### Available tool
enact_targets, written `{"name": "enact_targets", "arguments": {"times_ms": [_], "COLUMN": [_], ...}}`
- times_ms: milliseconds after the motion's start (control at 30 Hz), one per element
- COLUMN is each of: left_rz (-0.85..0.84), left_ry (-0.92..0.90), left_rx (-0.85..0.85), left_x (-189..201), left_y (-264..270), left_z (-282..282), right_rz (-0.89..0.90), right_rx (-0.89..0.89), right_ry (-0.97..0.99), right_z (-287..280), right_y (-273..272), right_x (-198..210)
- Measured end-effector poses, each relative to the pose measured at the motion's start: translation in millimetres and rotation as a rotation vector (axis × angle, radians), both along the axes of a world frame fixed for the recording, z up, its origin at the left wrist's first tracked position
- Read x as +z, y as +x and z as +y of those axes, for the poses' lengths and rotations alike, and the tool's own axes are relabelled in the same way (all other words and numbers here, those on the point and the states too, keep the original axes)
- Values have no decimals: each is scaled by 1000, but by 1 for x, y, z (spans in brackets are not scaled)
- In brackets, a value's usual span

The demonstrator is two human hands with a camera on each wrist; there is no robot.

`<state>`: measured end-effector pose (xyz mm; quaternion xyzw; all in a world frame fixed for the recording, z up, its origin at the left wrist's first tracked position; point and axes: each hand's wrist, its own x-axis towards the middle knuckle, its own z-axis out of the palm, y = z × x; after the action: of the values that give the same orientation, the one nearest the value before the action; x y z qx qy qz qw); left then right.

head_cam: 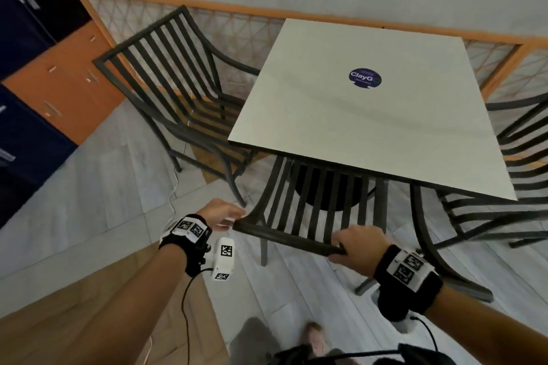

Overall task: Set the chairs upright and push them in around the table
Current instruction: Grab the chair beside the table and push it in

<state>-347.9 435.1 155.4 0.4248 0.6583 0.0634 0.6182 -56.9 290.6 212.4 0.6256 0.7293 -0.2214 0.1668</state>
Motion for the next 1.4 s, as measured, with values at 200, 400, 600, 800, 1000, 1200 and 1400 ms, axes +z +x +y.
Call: {"name": "enact_targets", "arguments": {"times_ms": [200,400,600,800,1000,1200,1400], "left_rz": [39,151,404,673,792,942,946], "left_ry": [50,249,512,703,673,746,838], "left_rx": [38,-80,-205,-531,-659,-902,-870], "left_x": [12,-14,-62,-112,-164,-178,-164], "left_y": [-71,-144,-205,-224,-233,-240,-219], "left_z": [83,212,351,460,491,504,507], "right_rz": [302,460,346,196,106,56,-45], "right_rx": [165,126,-3,-174,-171,-238,-315], "right_ry": [82,125,40,-39,-164,-204,-245], "right_z": [131,292,441,540,556,561,568], "right_y": [-91,-201,-307,-349,-350,-330,-286], "right_x": [50,33,-64,-179,-234,-235,-225]}}
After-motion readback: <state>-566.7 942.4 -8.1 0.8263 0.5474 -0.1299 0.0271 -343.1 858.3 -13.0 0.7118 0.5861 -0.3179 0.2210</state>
